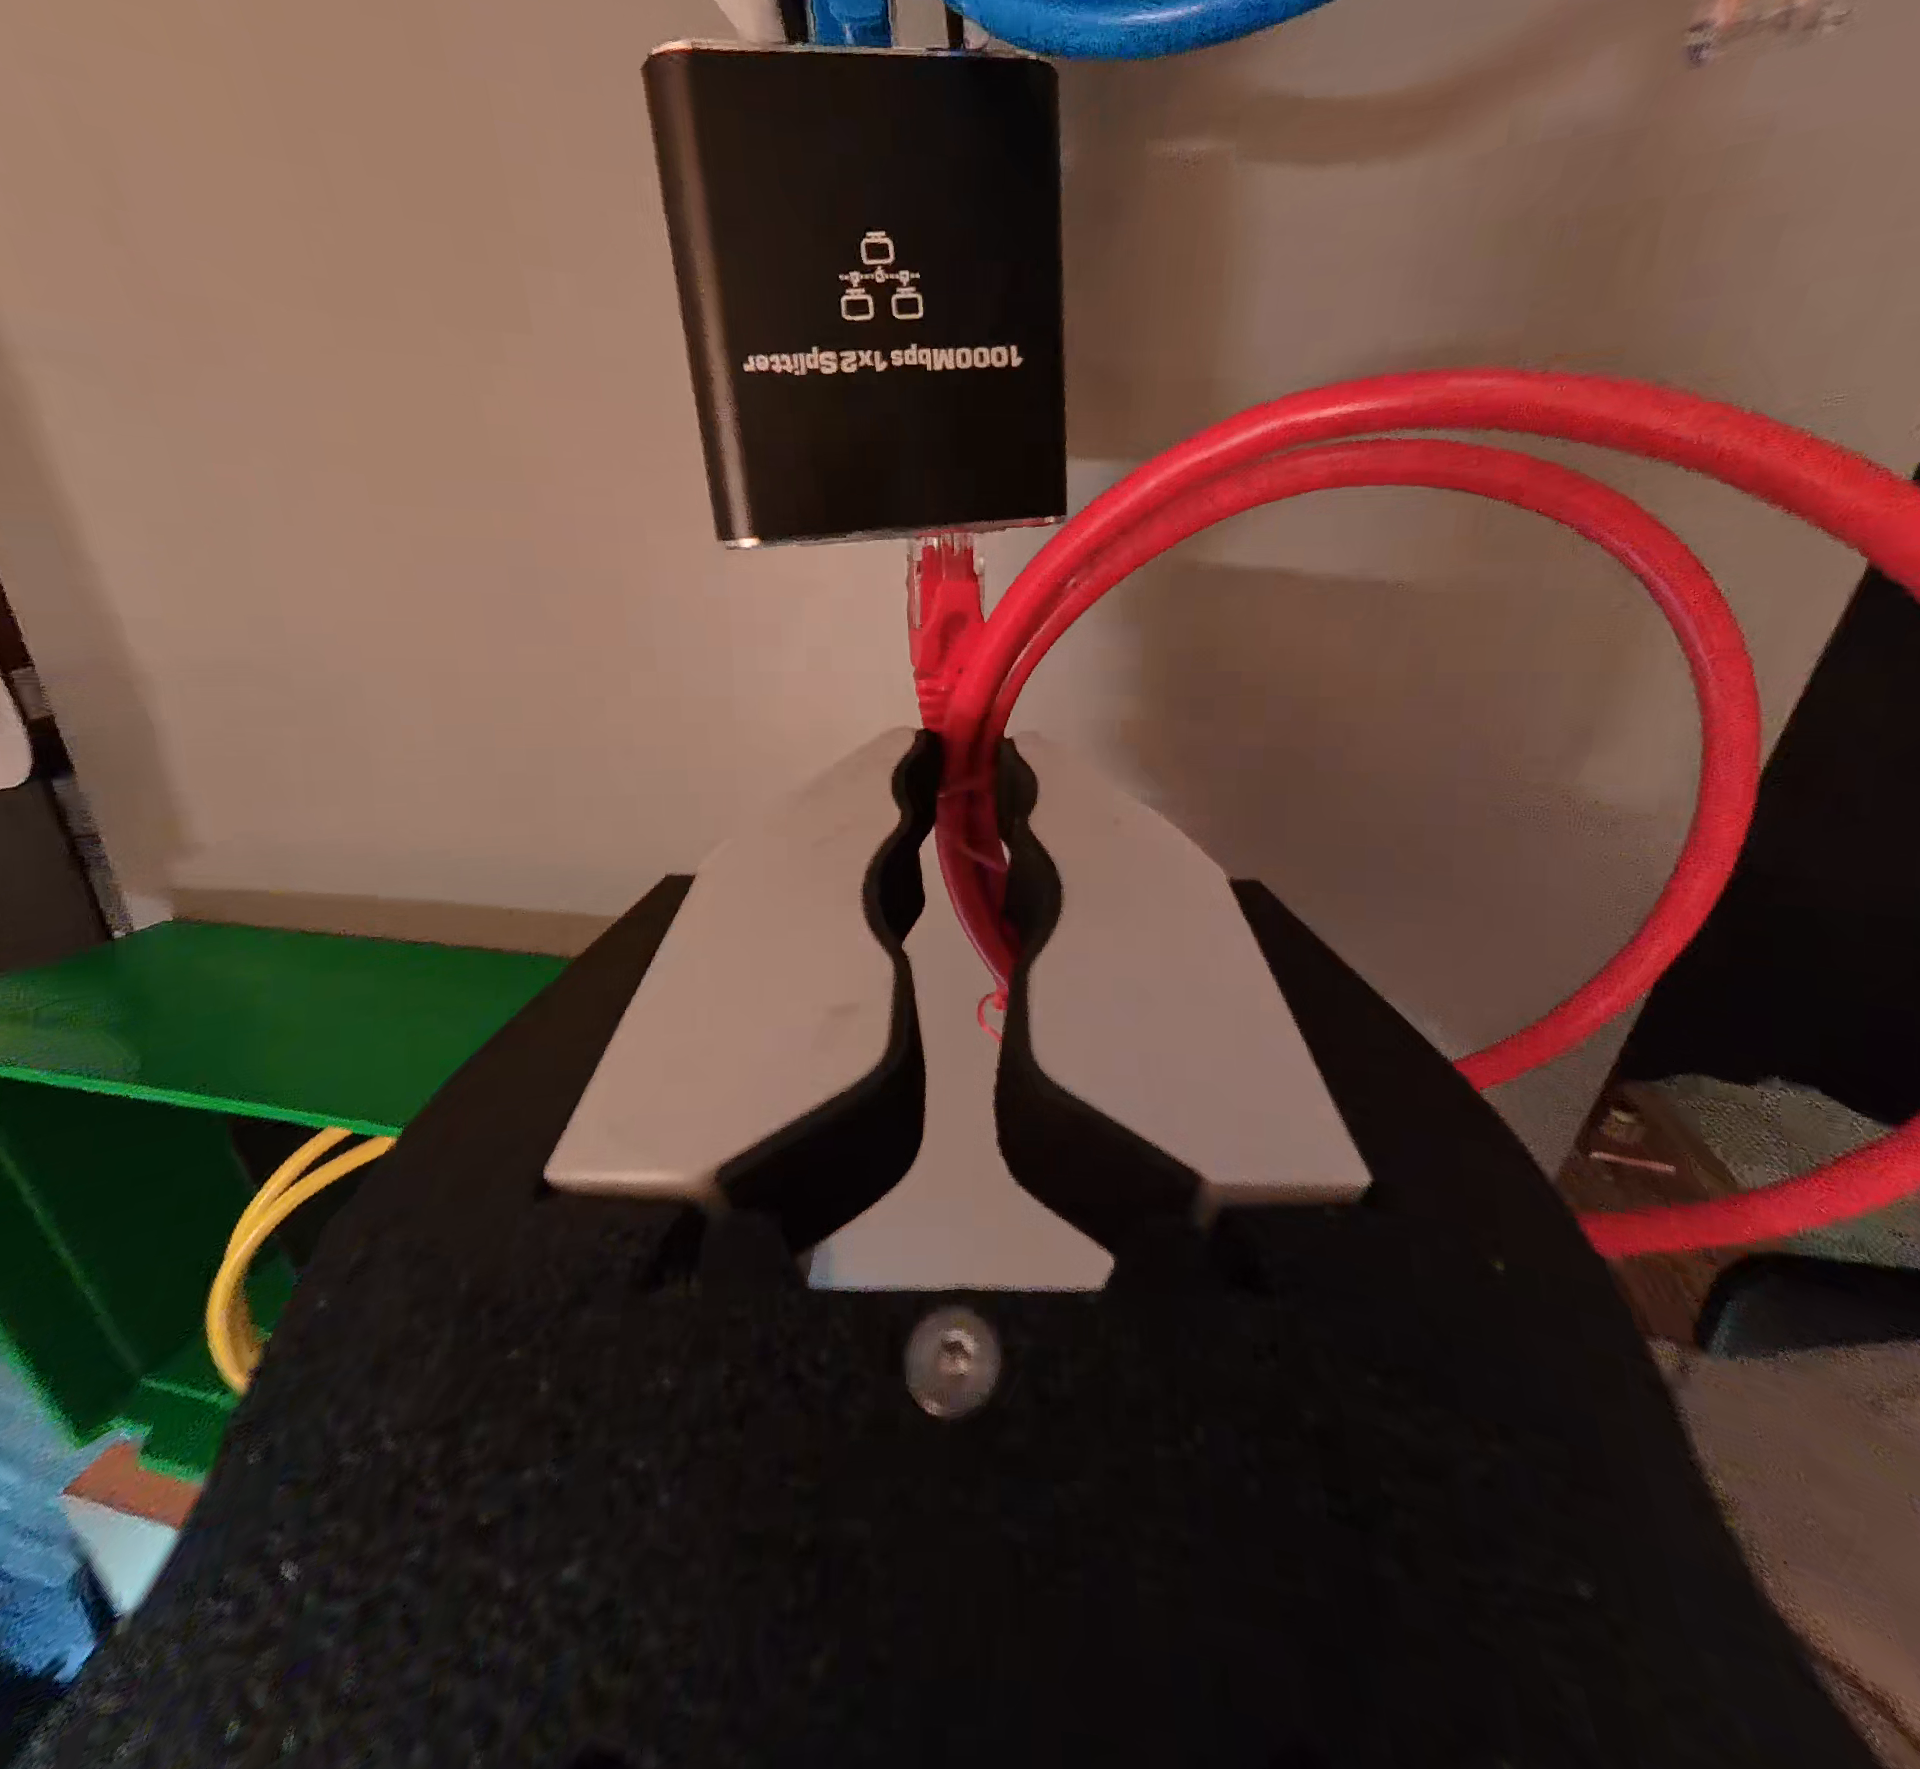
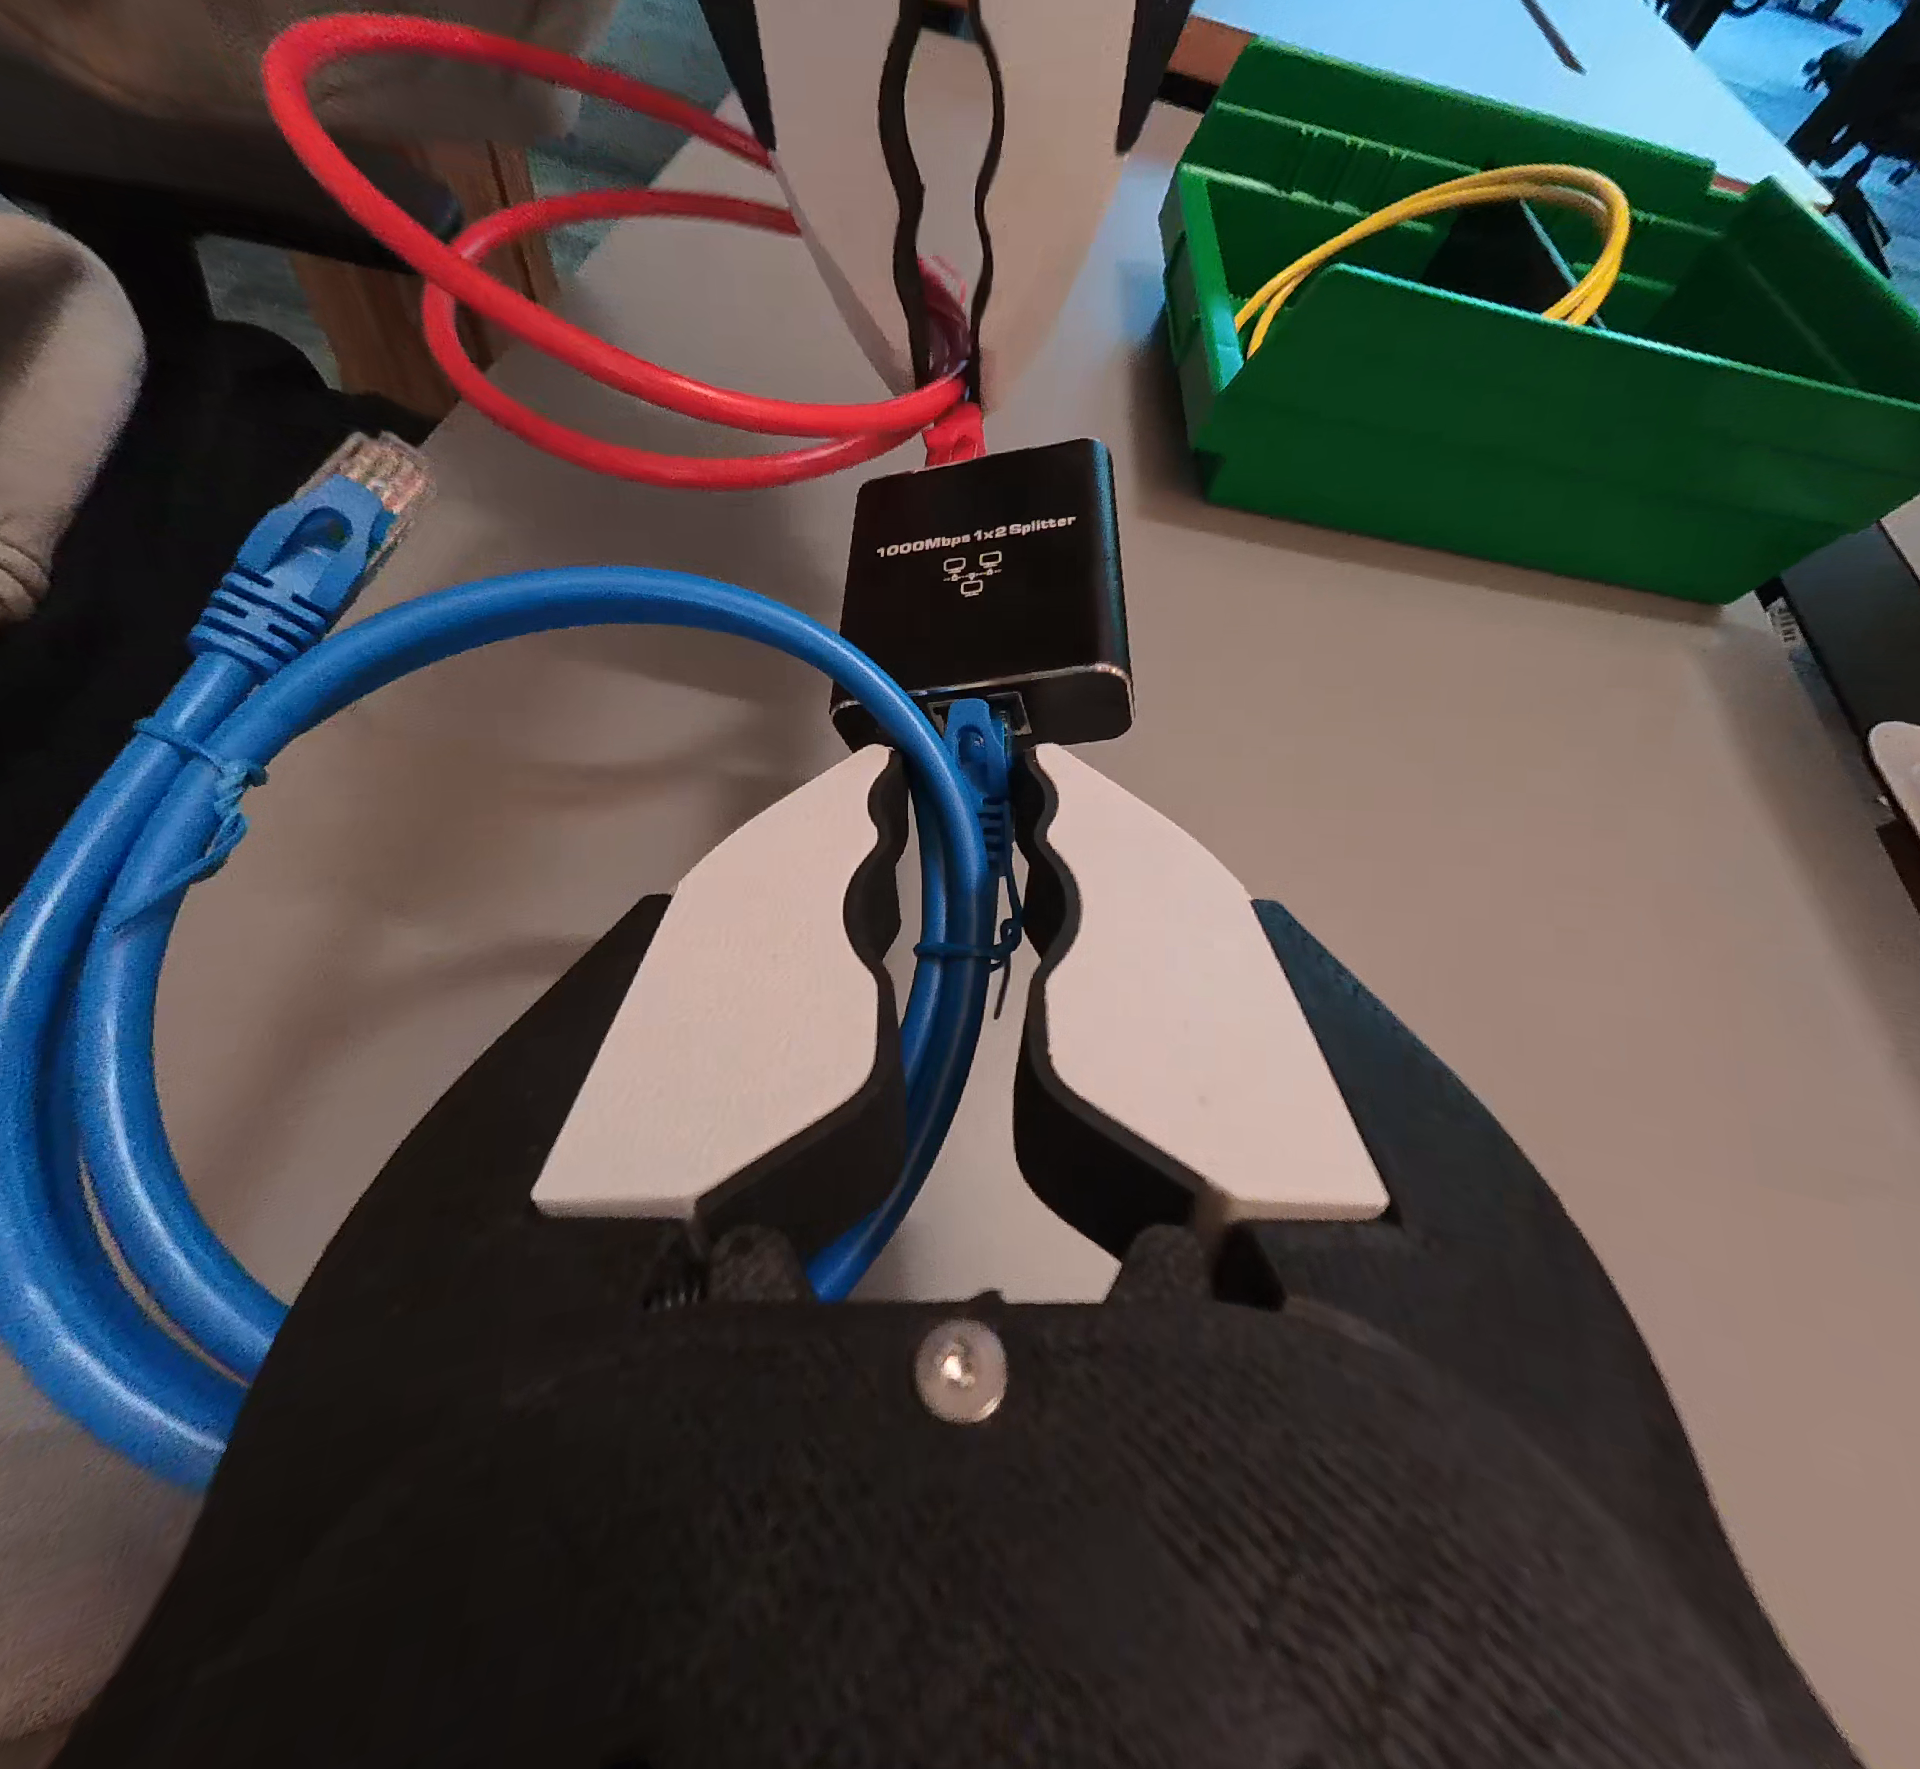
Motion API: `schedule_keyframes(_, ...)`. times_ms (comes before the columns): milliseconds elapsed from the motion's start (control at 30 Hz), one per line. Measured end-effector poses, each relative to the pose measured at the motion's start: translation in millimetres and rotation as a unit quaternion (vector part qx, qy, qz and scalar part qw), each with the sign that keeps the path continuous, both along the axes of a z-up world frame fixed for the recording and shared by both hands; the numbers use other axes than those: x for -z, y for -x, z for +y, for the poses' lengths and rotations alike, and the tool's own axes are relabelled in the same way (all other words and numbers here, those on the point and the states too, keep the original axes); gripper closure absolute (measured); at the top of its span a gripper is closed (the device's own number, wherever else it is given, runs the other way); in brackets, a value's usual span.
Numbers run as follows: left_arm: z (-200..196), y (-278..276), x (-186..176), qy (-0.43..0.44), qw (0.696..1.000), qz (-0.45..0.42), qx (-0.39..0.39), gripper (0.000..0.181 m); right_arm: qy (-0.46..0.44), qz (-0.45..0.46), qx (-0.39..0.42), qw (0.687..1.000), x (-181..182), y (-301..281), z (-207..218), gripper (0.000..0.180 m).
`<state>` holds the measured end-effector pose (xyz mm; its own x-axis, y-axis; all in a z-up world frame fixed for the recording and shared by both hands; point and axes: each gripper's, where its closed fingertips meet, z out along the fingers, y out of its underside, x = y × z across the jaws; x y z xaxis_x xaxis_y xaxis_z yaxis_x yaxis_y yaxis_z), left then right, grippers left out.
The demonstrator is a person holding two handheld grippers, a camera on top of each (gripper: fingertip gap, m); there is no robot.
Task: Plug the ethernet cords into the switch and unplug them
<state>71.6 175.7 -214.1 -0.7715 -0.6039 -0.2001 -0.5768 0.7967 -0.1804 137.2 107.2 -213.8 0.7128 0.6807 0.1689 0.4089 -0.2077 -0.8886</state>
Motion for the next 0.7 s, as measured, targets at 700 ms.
schedule_keyframes(700, -13, -13, -36, 0.269, 0.932, -0.242, 0.001, 0.173, -0.067, 0.091, 0.001, 0.994, -25, -9, -4, 0.164)
